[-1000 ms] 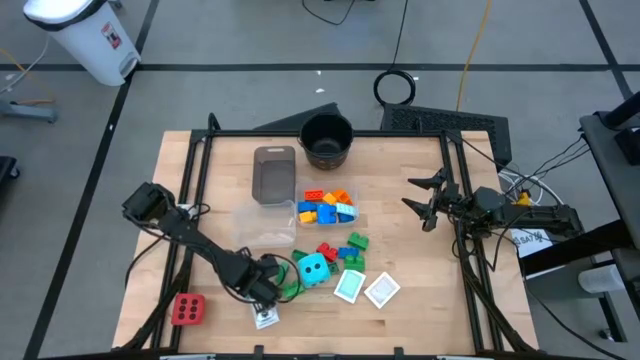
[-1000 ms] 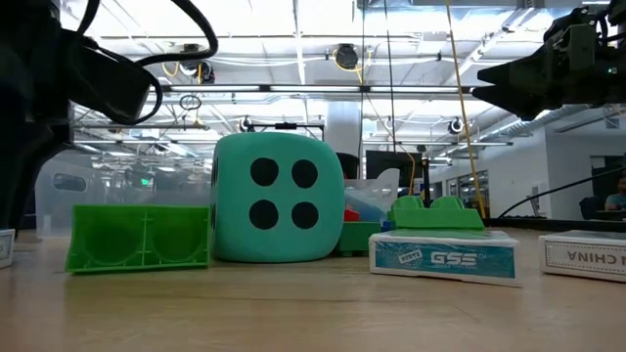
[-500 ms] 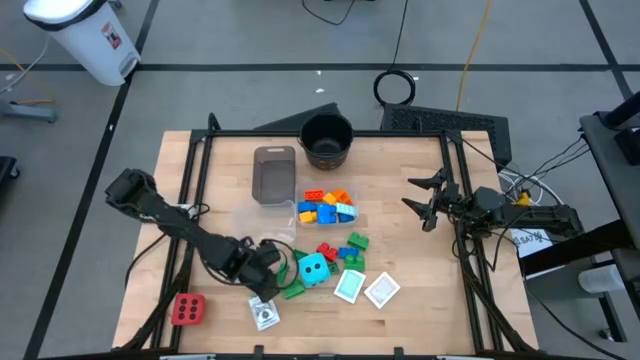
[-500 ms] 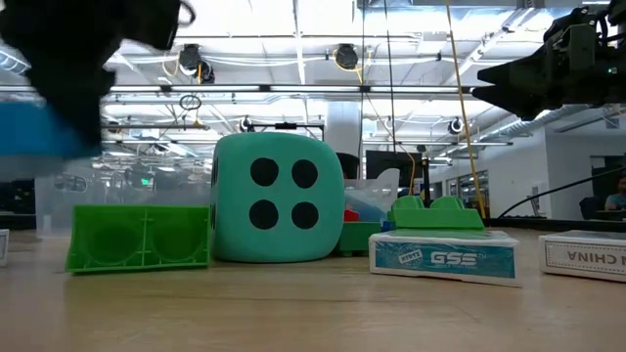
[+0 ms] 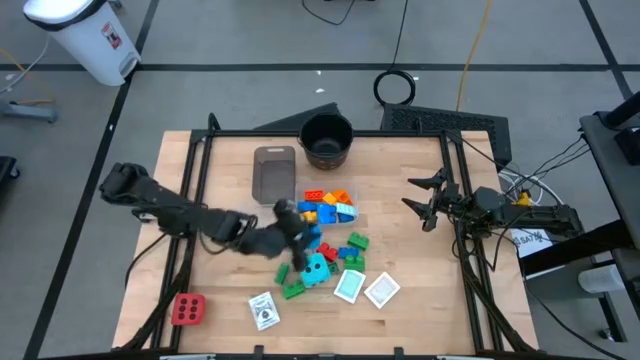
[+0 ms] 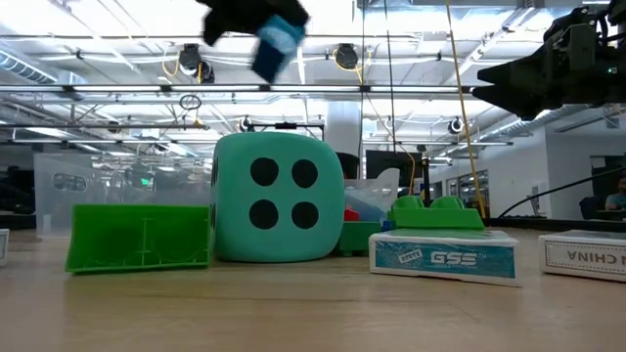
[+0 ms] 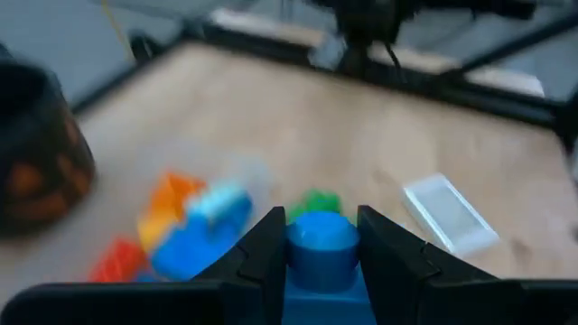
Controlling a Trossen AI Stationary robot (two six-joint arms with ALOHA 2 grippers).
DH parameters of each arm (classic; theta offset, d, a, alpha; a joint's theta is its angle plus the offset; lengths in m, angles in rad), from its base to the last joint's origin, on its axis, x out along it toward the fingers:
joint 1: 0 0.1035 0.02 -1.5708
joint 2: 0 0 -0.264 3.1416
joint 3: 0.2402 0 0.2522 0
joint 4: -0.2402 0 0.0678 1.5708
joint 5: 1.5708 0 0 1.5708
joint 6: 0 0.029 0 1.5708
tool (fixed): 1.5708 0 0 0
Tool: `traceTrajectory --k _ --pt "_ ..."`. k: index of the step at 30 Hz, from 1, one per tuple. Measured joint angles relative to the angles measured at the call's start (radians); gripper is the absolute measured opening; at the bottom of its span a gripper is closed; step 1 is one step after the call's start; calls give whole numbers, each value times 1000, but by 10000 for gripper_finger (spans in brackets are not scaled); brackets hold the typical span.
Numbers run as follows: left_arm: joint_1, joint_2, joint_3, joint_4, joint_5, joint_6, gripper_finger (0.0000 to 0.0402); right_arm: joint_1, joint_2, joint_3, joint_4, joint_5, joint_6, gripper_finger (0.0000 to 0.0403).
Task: Pick & Place Toys
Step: Put the blue game piece into the right transparent bin
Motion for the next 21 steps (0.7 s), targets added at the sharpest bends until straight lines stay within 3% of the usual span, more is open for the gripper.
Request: traceTrajectory --k 3,6,18,21 --pt "84 17 0 56 0 109 114 0 0 0 0 0 0 267" --pt "177 42 1 73 18 124 114 0 0 0 1 0 0 268" --pt "418 221 0 129 51 -14 114 0 0 0 -3 0 0 268" --pt "446 236 -1 141 77 -18 147 0 0 0 -3 0 0 267"
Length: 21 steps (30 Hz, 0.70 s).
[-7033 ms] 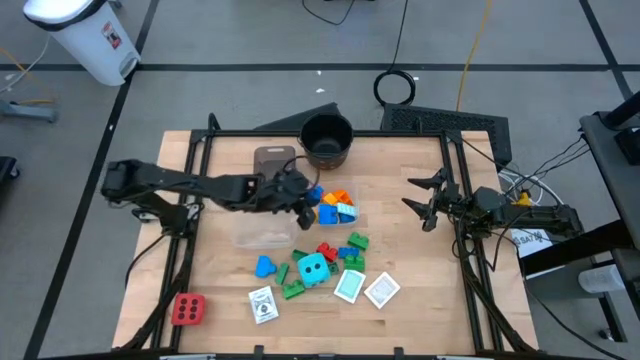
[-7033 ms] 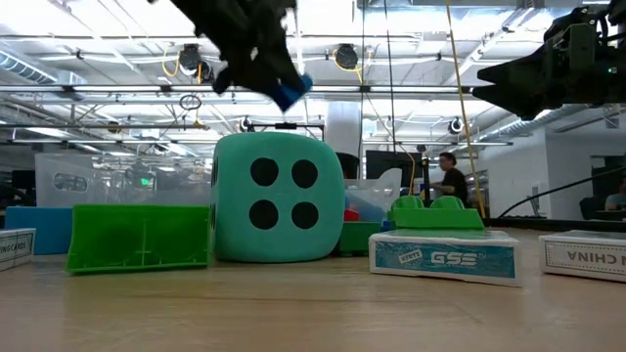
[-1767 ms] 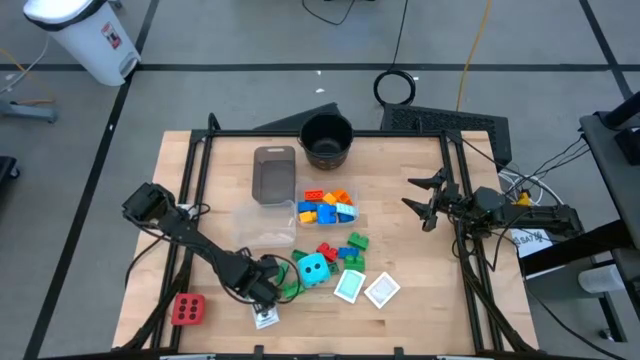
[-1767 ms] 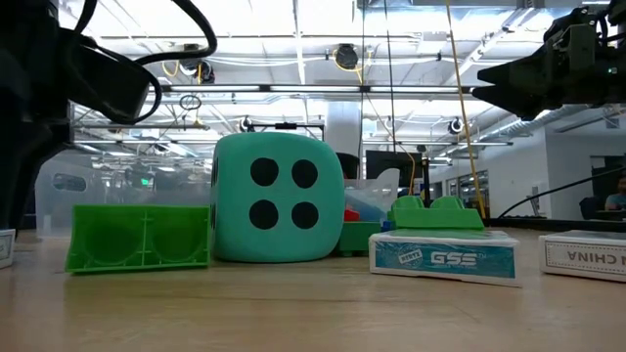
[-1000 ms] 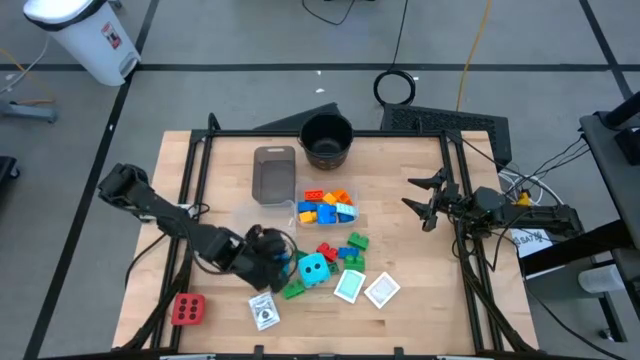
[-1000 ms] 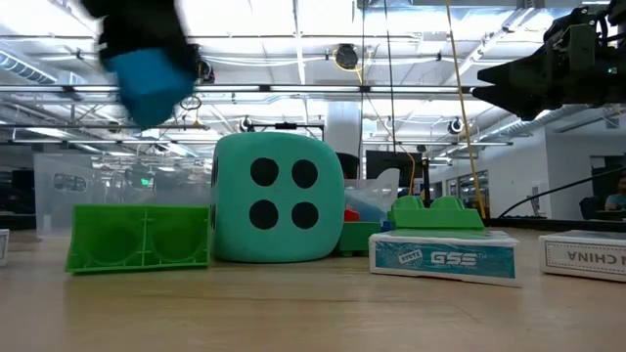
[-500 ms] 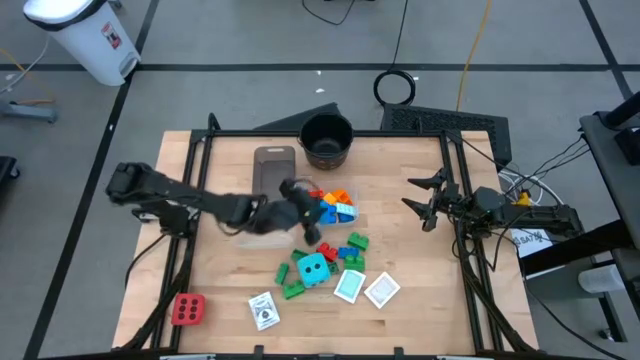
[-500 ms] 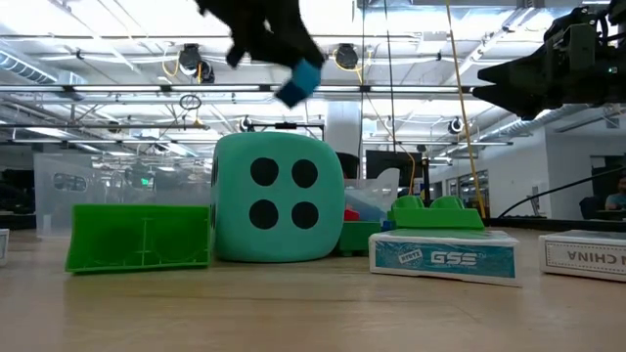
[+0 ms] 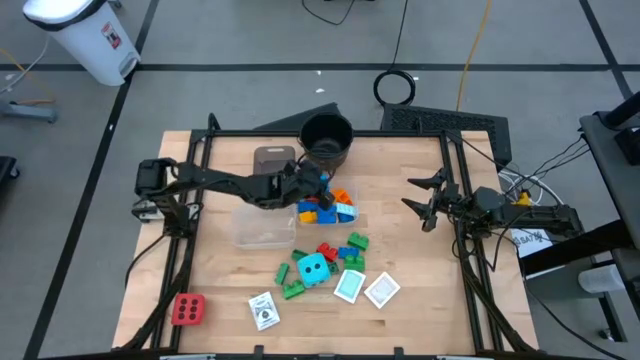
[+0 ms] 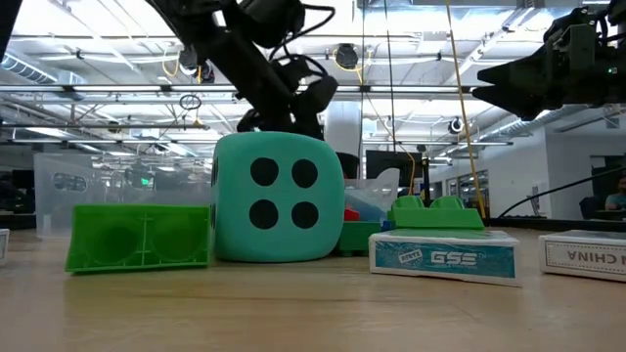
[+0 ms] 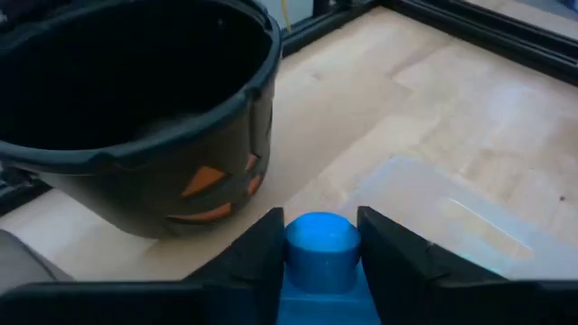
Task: Pick & Place Toys
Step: Put the blue game piece into the right transparent bin, then put the green game piece into the right transparent bin
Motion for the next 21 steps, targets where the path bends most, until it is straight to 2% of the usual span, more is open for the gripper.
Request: traceTrajectory --k 5,10,16,21 --pt "23 6 0 0 55 3 239 0 0 0 0 0 0 267" --pt "22 -14 0 -5 78 20 298 0 0 0 0 0 0 267" --pt "-32 -130 0 -20 133 60 333 0 0 0 0 0 0 267" --pt "-155 -230 0 -77 149 53 331 0 0 0 0 0 0 268"
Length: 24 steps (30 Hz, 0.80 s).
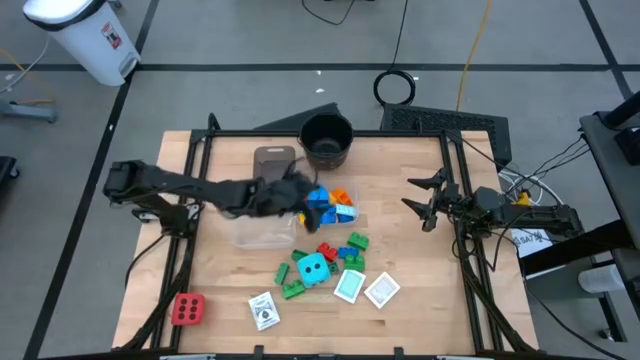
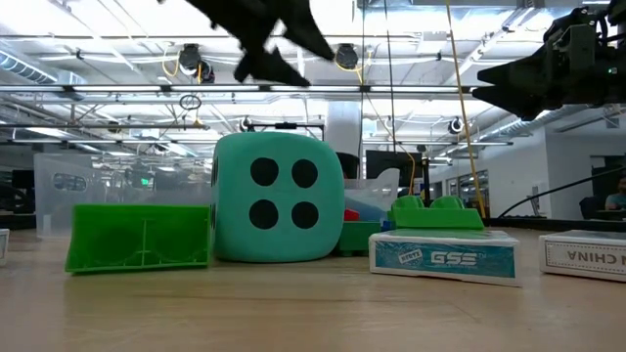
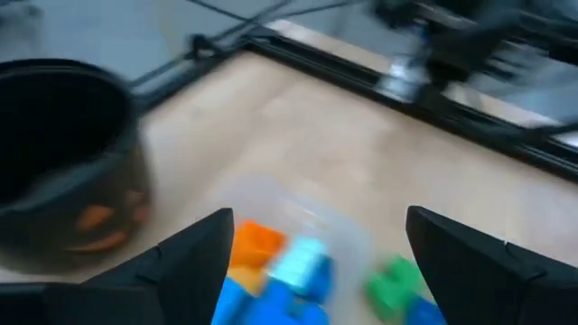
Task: Pick & Place Toys
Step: Put the green game piece into the right transparent bin
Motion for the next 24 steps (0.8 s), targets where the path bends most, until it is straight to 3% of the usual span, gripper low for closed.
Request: traceTrajectory --k 7,13,16,24 --pt "-255 -34 0 -150 50 -137 302 0 0 0 0 0 0 267" --pt "-447 7 0 -256 47 -514 278 0 0 0 1 0 0 267" --pt "-508 49 0 -270 31 -672 268 0 0 0 2 0 0 268" --pt "-543 140 0 -417 64 -856 243 0 0 0 2 0 0 267"
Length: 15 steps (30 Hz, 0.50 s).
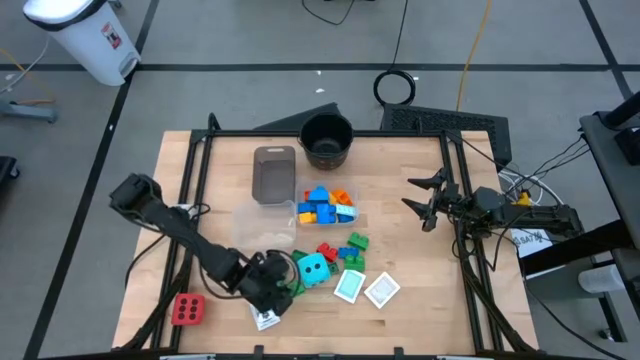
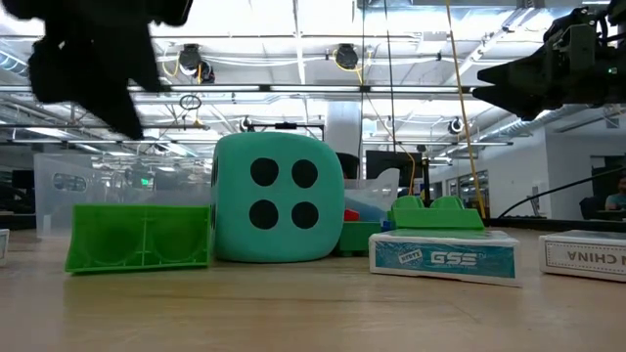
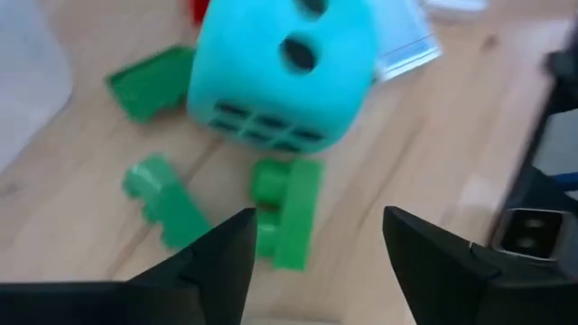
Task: Pick & Place Toys
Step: Put the green game piece into the right transparent bin
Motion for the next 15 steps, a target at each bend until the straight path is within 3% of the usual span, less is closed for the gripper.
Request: traceTrajectory --k 15 --pt "6 32 1 -126 -23 -314 225 0 0 0 -2 0 0 268"
